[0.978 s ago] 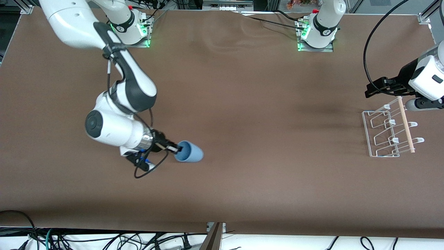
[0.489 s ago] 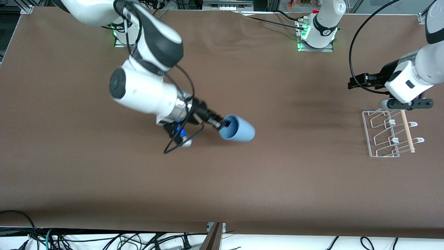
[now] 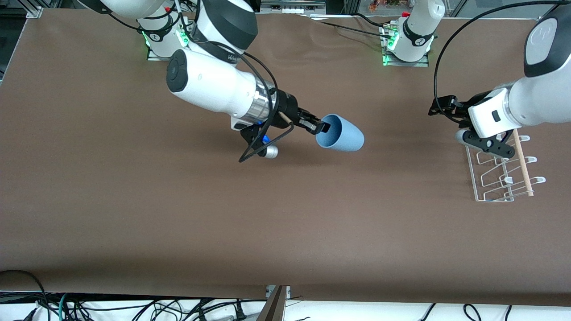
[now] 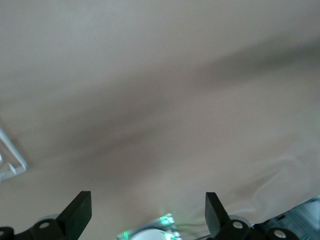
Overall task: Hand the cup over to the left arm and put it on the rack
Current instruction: 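Lift the cup with the right gripper while the left gripper moves out, then move the left gripper open toward the cup held by the right gripper, then close the left gripper on the blue cup base, then open the right gripper and withdraw it while the left gripper pulls cup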
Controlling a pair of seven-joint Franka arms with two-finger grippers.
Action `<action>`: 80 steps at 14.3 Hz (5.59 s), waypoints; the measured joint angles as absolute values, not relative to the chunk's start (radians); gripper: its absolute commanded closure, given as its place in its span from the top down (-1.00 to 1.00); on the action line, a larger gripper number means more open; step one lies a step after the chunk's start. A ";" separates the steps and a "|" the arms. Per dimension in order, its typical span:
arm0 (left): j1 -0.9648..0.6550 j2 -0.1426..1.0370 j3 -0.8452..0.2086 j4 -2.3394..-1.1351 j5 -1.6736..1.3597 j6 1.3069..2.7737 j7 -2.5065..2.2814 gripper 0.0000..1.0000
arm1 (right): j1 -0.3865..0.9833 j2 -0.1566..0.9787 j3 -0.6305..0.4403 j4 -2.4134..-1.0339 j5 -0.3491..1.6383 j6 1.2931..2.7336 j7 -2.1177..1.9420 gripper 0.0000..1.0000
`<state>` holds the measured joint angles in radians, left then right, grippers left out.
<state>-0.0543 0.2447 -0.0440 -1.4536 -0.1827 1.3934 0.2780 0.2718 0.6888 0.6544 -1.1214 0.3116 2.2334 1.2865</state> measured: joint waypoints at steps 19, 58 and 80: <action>0.000 0.344 -0.039 -1.415 -0.268 1.623 1.080 1.00 | 0.289 0.690 0.654 -1.121 0.312 2.237 1.288 -1.00; -0.093 0.360 -0.270 -1.417 -0.610 1.797 1.284 -0.90 | 0.284 0.691 0.651 -1.121 0.318 2.275 1.299 0.97; -0.053 0.351 -0.243 -1.415 0.169 1.478 1.008 -0.85 | -0.243 0.564 0.554 -1.099 0.046 1.538 0.807 0.98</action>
<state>-0.0532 0.3513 -0.2429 -1.4147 0.1691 1.4783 1.0079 -0.2433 0.5641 0.5542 -1.0992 0.0456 1.5378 0.8066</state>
